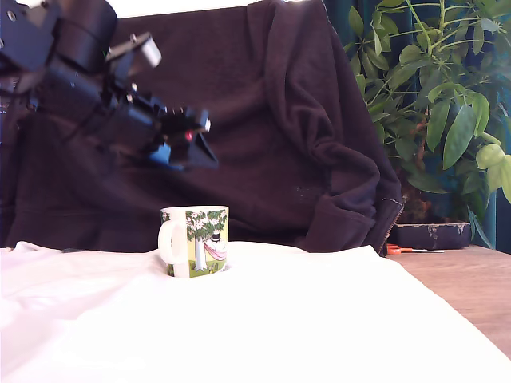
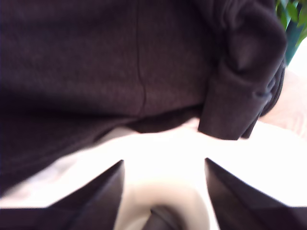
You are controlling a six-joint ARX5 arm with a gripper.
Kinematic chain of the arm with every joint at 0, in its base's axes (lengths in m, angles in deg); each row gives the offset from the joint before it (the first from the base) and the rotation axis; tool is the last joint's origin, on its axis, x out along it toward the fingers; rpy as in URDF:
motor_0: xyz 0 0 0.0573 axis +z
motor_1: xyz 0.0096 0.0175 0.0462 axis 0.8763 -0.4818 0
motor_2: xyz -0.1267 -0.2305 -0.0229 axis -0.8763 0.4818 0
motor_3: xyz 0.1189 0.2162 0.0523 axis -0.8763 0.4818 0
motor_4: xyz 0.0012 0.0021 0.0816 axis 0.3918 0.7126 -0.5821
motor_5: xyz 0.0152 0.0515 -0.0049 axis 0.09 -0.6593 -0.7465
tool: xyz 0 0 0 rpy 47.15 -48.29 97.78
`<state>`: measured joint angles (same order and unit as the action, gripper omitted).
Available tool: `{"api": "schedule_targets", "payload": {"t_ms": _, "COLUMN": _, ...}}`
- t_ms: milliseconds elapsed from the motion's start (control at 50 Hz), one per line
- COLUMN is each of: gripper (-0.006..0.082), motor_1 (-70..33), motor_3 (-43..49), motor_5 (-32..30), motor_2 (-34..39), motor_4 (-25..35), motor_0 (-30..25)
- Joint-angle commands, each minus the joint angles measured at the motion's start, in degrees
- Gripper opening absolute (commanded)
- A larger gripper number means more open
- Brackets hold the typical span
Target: Pick the grey coffee capsule and place it inside the green coffee cup
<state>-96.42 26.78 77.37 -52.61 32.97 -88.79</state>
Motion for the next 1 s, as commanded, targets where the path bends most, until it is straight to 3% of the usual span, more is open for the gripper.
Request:
{"api": "schedule_targets", "payload": {"t_ms": 0, "gripper": -0.0017, "motor_1": 3.52, "motor_3": 0.24, "motor_5": -0.55, "motor_2": -0.31, "motor_4": -1.03, "motor_0": 0.61}}
{"api": "schedule_targets", "payload": {"t_ms": 240, "gripper": -0.0019, "motor_1": 13.14, "motor_3": 9.51, "motor_5": -1.95, "motor_2": -0.31, "motor_4": -4.24, "motor_0": 5.25}}
{"api": "schedule_targets", "payload": {"t_ms": 580, "gripper": -0.0019, "motor_1": 21.51, "motor_3": 25.09, "motor_5": -3.41, "motor_2": -0.31, "motor_4": -4.92, "motor_0": 17.49}}
{"api": "schedule_targets", "payload": {"t_ms": 780, "gripper": -0.0019, "motor_1": 22.99, "motor_3": 27.91, "motor_5": -4.7, "motor_2": -0.31, "motor_4": -4.68, "motor_0": 22.14}}
{"api": "schedule_targets", "payload": {"t_ms": 980, "gripper": -0.0019, "motor_1": 22.99, "motor_3": 27.93, "motor_5": -4.68, "motor_2": -0.31, "motor_4": -4.0, "motor_0": 23.47}}
